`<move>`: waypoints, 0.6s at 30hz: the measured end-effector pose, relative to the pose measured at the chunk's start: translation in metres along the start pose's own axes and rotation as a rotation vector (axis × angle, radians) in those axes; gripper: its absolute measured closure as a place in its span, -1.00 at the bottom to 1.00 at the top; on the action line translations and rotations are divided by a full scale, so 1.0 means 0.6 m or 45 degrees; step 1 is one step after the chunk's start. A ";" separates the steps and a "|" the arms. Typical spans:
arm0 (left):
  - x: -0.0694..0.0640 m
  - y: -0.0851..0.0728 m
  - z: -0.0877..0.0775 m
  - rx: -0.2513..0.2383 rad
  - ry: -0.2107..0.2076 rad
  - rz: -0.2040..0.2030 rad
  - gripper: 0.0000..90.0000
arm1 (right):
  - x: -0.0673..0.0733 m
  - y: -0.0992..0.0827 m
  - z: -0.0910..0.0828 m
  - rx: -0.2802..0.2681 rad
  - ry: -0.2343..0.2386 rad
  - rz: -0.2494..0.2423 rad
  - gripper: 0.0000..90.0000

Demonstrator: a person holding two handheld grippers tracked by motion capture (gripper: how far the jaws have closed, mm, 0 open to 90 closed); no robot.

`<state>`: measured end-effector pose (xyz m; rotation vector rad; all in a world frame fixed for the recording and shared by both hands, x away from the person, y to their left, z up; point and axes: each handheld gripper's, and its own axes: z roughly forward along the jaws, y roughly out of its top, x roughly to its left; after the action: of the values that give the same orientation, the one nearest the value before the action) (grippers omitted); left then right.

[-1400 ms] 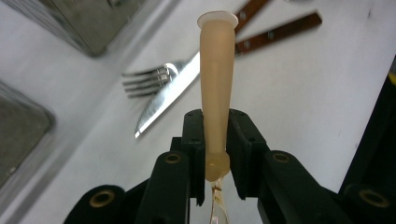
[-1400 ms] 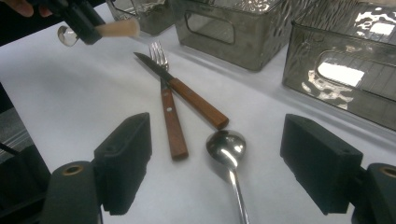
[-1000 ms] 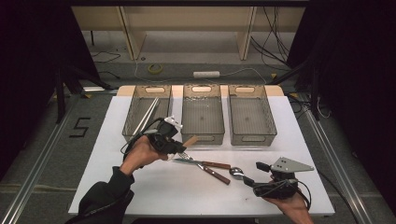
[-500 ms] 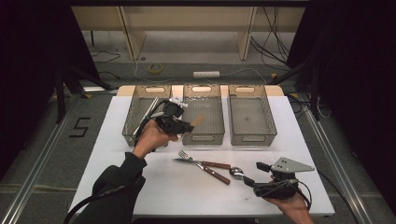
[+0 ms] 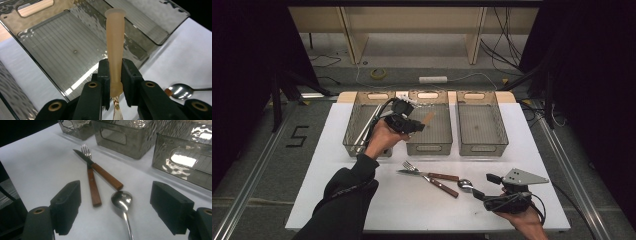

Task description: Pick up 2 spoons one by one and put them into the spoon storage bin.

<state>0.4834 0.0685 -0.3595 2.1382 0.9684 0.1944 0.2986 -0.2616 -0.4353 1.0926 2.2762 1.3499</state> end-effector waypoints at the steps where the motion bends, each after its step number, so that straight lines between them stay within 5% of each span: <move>1: 0.000 0.001 0.003 0.005 0.005 -0.004 0.73 | 0.000 0.000 0.000 -0.001 0.001 -0.002 -0.42; 18: 0.038 0.019 0.037 -0.043 0.052 -0.125 0.73 | -0.001 0.000 0.002 0.001 0.005 -0.004 -0.42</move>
<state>0.5152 0.0666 -0.3706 2.0578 1.0842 0.2051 0.2996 -0.2614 -0.4361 1.0874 2.2801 1.3513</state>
